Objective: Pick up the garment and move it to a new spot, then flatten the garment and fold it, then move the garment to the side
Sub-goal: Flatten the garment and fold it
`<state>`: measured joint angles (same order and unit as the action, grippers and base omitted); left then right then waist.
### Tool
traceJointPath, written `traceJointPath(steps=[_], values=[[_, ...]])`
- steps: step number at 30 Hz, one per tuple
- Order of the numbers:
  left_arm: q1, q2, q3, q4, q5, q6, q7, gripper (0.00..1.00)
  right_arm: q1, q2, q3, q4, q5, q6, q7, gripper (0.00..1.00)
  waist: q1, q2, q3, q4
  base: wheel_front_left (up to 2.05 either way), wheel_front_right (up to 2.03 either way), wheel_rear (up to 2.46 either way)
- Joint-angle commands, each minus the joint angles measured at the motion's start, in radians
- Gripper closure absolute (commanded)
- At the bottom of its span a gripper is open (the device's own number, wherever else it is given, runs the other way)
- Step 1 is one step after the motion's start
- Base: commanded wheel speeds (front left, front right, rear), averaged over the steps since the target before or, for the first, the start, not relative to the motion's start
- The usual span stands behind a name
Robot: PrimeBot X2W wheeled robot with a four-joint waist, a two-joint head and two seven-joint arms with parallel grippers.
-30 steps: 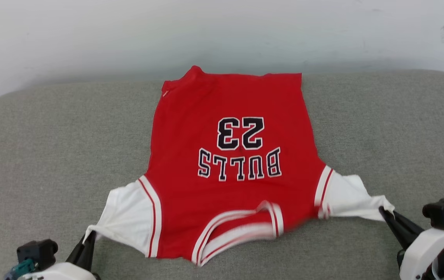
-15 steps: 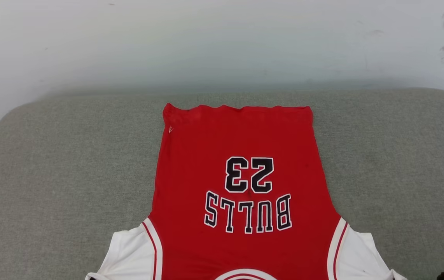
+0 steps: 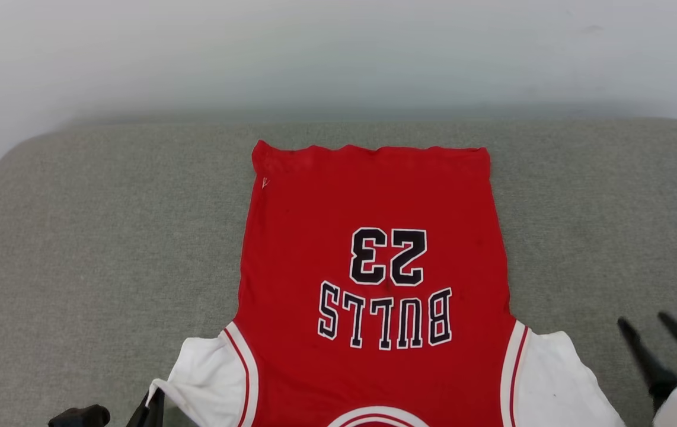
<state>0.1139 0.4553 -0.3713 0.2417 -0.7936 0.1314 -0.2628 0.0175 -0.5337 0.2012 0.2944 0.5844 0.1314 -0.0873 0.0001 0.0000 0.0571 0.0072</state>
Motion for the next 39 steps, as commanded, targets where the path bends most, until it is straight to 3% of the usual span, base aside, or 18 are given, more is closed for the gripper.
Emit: traceJointPath(steps=[1,4,5,9,15,18,19,27,33,39], values=[[-0.020,-0.010,0.006,-0.019,0.017,0.007,-0.003,1.00,-0.054,-0.010,-0.046,-0.037,-0.015,-0.001,0.005,0.00,-0.0001,0.0000,0.025,0.014,0.00,0.00,0.00],[-0.036,-0.021,0.018,-0.057,0.043,0.020,-0.003,1.00,-0.132,-0.024,-0.099,-0.097,-0.042,-0.001,0.033,0.00,-0.0001,0.0000,0.056,0.032,0.00,0.00,0.00],[-0.053,-0.035,0.028,-0.097,0.064,0.029,-0.003,1.00,-0.236,-0.033,-0.141,-0.157,-0.038,-0.001,0.083,0.00,-0.0001,0.0000,0.097,0.052,0.00,0.00,0.00],[-0.085,-0.045,0.026,-0.140,0.090,0.035,-0.003,1.00,-0.414,-0.037,-0.149,-0.182,-0.051,-0.001,0.166,0.00,-0.0001,0.0000,0.156,0.084,0.00,0.00,0.00],[-0.147,-0.060,0.010,-0.187,0.133,0.040,-0.003,1.00,-0.673,-0.072,-0.049,-0.131,-0.060,-0.001,0.382,0.00,-0.0001,0.0000,0.249,0.138,0.00,0.00,0.00],[-0.177,-0.075,0.005,-0.204,0.152,0.038,-0.003,1.00,-0.791,-0.094,0.022,-0.074,-0.036,-0.001,0.547,0.00,-0.0001,0.0000,0.295,0.163,0.00,0.00,0.00],[-0.177,-0.075,0.005,-0.204,0.152,0.038,-0.003,1.00,-0.791,-0.094,0.022,-0.074,-0.036,-0.001,0.547,0.00,-0.0001,0.0000,0.295,0.163,0.00,0.00,0.00],[-0.243,-0.116,-0.012,-0.207,0.187,0.015,-0.003,1.00,-1.026,-0.128,0.148,0.092,0.042,-0.001,0.928,0.00,-0.0001,0.0000,0.401,0.222,0.00,0.00,0.00],[-0.282,-0.151,-0.017,-0.205,0.217,-0.007,-0.003,1.00,-1.117,-0.109,0.177,0.198,0.008,-0.001,1.016,0.00,-0.0001,0.0000,0.466,0.259,0.00,0.00,0.00],[-0.314,-0.184,-0.023,-0.200,0.244,-0.031,-0.003,1.00,-1.132,-0.089,0.185,0.287,-0.039,-0.001,1.006,0.00,-0.0001,0.0000,0.518,0.288,0.00,0.00,0.00]])
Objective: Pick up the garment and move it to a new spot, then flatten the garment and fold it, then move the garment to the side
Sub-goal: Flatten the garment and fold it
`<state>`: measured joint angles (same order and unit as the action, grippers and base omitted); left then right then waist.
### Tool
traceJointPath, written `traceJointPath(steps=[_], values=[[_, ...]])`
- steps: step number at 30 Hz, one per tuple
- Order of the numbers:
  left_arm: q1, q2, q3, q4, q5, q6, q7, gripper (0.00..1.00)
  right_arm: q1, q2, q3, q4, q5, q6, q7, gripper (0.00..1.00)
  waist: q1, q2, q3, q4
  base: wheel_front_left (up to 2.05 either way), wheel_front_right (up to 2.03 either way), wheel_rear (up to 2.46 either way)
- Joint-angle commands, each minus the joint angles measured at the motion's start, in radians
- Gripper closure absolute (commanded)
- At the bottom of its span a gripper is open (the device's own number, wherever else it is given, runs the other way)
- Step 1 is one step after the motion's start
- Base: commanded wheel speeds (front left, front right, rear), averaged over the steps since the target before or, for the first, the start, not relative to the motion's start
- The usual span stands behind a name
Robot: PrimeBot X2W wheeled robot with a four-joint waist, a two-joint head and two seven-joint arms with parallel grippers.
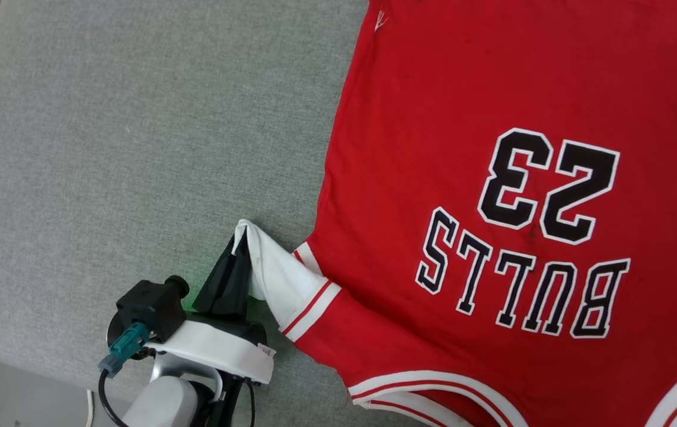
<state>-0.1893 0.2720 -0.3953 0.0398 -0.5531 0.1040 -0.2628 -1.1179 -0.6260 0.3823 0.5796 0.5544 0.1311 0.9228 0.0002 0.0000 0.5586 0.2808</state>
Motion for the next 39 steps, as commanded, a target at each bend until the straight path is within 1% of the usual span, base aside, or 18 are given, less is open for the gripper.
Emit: traceJointPath(steps=[1,5,8,9,10,11,15,18,21,27,32,36,39], values=[[-0.015,-0.007,0.001,0.004,0.006,-0.005,-0.003,1.00,0.014,0.003,0.010,0.016,-0.009,-0.001,-0.004,0.00,-0.0002,0.0000,0.022,0.018,0.00,0.00,0.00],[-0.027,-0.023,0.002,0.013,0.022,-0.016,-0.003,1.00,0.076,0.007,0.032,0.084,-0.013,-0.001,0.003,0.00,-0.0002,0.0000,0.031,0.025,0.00,0.00,0.00],[-0.032,-0.031,0.007,0.021,0.029,-0.023,-0.003,1.00,0.102,0.004,0.039,0.109,-0.001,-0.001,0.002,0.00,-0.0002,0.0000,0.028,0.026,0.00,0.00,0.00],[-0.032,-0.033,0.009,0.023,0.031,-0.025,-0.003,1.00,0.103,0.003,0.043,0.111,0.002,-0.001,0.004,0.41,-0.0002,0.0000,0.026,0.025,0.00,0.00,0.00],[-0.031,-0.034,0.012,0.026,0.033,-0.028,-0.003,1.00,0.099,0.002,0.044,0.109,0.002,-0.001,-0.004,0.64,-0.0002,0.0000,0.023,0.023,0.00,0.00,0.00],[-0.030,-0.036,0.015,0.030,0.033,-0.029,-0.003,1.00,0.091,0.001,0.045,0.106,0.001,-0.001,-0.014,1.00,-0.0002,0.0000,0.019,0.021,0.00,0.00,0.00],[-0.016,-0.037,0.029,0.042,0.038,-0.033,-0.003,1.00,0.054,0.001,0.044,0.092,0.006,-0.001,-0.064,1.00,-0.0002,0.0000,-0.008,0.008,0.00,0.00,0.00],[0.000,-0.035,0.039,0.050,0.041,-0.036,-0.003,1.00,0.033,0.004,0.047,0.082,0.026,-0.001,-0.105,1.00,-0.0002,0.0000,-0.043,-0.007,0.00,0.00,0.00],[0.020,-0.032,0.046,0.060,0.040,-0.037,-0.003,1.00,0.037,-0.008,0.068,0.057,0.057,-0.001,-0.145,1.00,-0.0002,0.0000,-0.088,-0.021,0.00,0.00,0.00],[0.067,-0.015,0.058,0.076,0.034,-0.029,-0.002,1.00,0.111,-0.093,0.161,-0.043,0.124,-0.001,-0.215,1.00,-0.0002,0.0000,-0.188,-0.059,0.00,0.00,0.00],[0.112,-0.002,0.062,0.084,0.026,-0.019,0.004,1.00,0.241,-0.201,0.223,-0.172,0.201,-0.001,-0.260,1.00,-0.0002,0.0000,-0.274,-0.087,0.00,0.00,0.00],[0.152,0.011,0.069,0.081,0.017,-0.008,0.011,1.00,0.368,-0.283,0.231,-0.269,0.261,-0.001,-0.292,1.00,-0.0002,0.0000,-0.328,-0.118,0.00,0.00,0.00],[0.182,0.021,0.077,0.076,0.011,0.001,0.014,1.00,0.476,-0.323,0.213,-0.324,0.299,-0.001,-0.318,1.00,-0.0002,0.0000,-0.360,-0.144,0.00,0.00,0.00]])
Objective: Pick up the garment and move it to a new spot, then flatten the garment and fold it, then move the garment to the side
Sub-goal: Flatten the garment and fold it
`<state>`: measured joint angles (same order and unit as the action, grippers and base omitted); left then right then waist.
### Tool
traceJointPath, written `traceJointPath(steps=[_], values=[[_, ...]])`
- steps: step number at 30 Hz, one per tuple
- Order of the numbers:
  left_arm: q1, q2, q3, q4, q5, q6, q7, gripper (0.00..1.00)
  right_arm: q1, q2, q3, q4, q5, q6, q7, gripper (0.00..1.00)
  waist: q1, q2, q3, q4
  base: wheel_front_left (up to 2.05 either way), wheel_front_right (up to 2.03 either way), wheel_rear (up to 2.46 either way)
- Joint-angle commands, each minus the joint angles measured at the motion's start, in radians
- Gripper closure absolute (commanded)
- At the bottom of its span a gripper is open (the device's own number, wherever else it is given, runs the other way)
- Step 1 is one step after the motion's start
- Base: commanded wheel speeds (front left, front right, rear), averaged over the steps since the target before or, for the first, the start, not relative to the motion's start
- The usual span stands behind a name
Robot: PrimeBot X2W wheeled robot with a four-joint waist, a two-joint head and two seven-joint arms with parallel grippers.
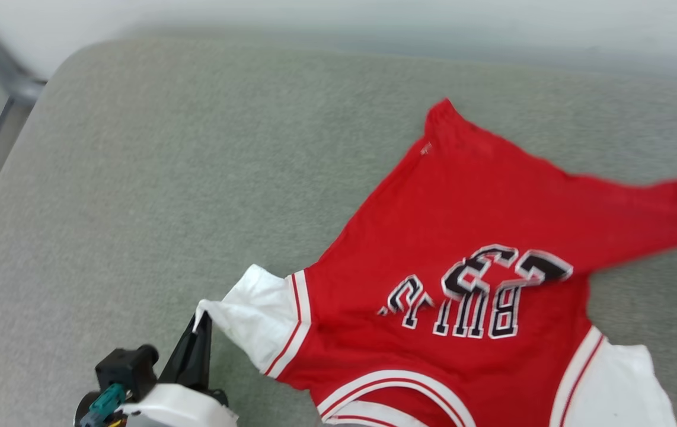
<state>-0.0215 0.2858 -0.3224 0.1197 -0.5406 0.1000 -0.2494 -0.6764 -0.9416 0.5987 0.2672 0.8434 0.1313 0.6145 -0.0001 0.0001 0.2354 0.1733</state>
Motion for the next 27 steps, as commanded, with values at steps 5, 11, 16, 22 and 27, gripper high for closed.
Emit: traceJointPath(steps=[5,11,16,22,27], values=[[0.059,0.023,0.017,-0.011,-0.012,0.021,0.004,1.00,0.215,-0.042,-0.042,-0.066,0.036,-0.001,-0.023,1.00,0.0001,-0.0001,-0.079,-0.078,0.00,0.00,0.00],[0.083,0.029,0.017,-0.018,-0.017,0.029,0.007,1.00,0.463,-0.034,-0.107,-0.083,0.072,-0.001,-0.053,1.00,0.0001,-0.0001,-0.105,-0.097,0.00,0.00,0.00],[0.092,0.029,0.008,-0.011,-0.014,0.031,0.008,1.00,0.663,0.017,-0.181,-0.061,0.081,-0.001,-0.089,1.00,0.0001,-0.0001,-0.116,-0.101,0.00,0.00,0.00],[0.091,0.030,-0.001,-0.006,-0.016,0.030,0.011,1.00,0.812,0.111,-0.242,-0.033,0.048,-0.001,-0.111,1.00,0.0001,-0.0001,-0.121,-0.100,0.00,0.00,0.00],[0.086,0.038,-0.004,-0.006,-0.012,0.032,0.013,1.00,0.799,0.148,-0.328,-0.045,-0.017,-0.002,-0.154,0.00,0.0001,-0.0001,-0.121,-0.103,0.00,0.00,0.00]])
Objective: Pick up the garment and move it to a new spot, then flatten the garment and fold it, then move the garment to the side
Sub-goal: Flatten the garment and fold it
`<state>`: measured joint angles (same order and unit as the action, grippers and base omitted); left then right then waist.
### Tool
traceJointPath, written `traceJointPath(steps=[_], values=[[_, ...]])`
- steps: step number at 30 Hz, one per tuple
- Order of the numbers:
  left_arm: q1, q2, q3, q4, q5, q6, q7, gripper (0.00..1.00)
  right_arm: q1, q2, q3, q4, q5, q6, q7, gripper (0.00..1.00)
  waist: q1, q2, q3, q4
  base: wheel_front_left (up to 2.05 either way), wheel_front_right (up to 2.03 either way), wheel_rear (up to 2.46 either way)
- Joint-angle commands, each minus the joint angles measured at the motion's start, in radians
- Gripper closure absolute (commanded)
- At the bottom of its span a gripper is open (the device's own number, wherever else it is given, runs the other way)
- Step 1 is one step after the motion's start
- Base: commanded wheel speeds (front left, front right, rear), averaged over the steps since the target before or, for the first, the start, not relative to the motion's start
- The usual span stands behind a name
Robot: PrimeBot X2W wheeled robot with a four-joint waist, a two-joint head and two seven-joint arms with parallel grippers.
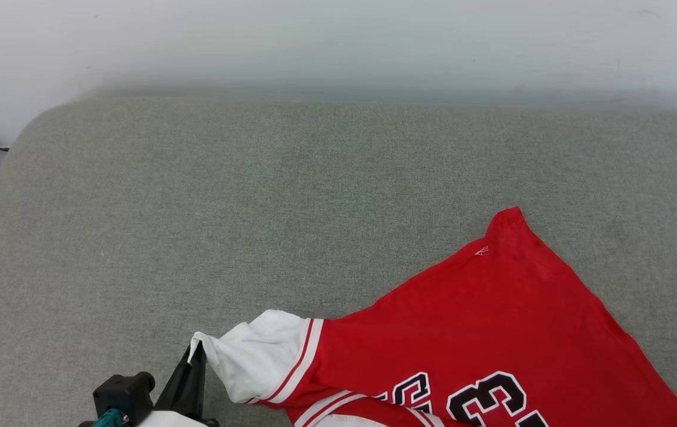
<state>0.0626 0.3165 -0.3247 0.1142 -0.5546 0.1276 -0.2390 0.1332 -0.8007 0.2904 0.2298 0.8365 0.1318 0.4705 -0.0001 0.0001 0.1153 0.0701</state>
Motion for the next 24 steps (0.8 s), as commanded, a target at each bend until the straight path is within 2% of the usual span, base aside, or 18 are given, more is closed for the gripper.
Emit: traceJointPath(steps=[1,9,13,19,24], values=[[0.001,0.009,-0.003,-0.002,0.004,0.004,0.001,1.00,-0.022,0.010,-0.038,-0.021,-0.020,-0.002,-0.017,0.00,0.0001,-0.0001,-0.002,0.000,0.00,0.00,0.00],[-0.014,0.006,-0.014,-0.012,0.006,0.001,0.004,1.00,-0.130,-0.002,-0.152,-0.125,-0.085,-0.002,-0.076,0.00,0.0001,-0.0001,0.005,0.011,0.00,0.00,0.00],[-0.041,0.002,-0.029,-0.017,0.016,-0.004,0.008,1.00,-0.226,-0.018,-0.168,-0.178,-0.115,-0.002,-0.057,0.00,0.0001,-0.0001,0.026,0.033,0.00,0.00,0.00],[-0.095,-0.013,-0.053,-0.011,0.030,-0.019,0.009,1.00,-0.406,-0.033,-0.065,-0.223,-0.140,-0.002,0.027,0.00,0.0001,-0.0001,0.065,0.076,0.00,0.00,0.00],[-0.136,-0.029,-0.073,-0.003,0.041,-0.028,0.006,1.00,-0.557,-0.029,0.080,-0.179,-0.146,-0.002,0.152,0.00,0.0001,-0.0001,0.098,0.106,0.00,0.00,0.00]])
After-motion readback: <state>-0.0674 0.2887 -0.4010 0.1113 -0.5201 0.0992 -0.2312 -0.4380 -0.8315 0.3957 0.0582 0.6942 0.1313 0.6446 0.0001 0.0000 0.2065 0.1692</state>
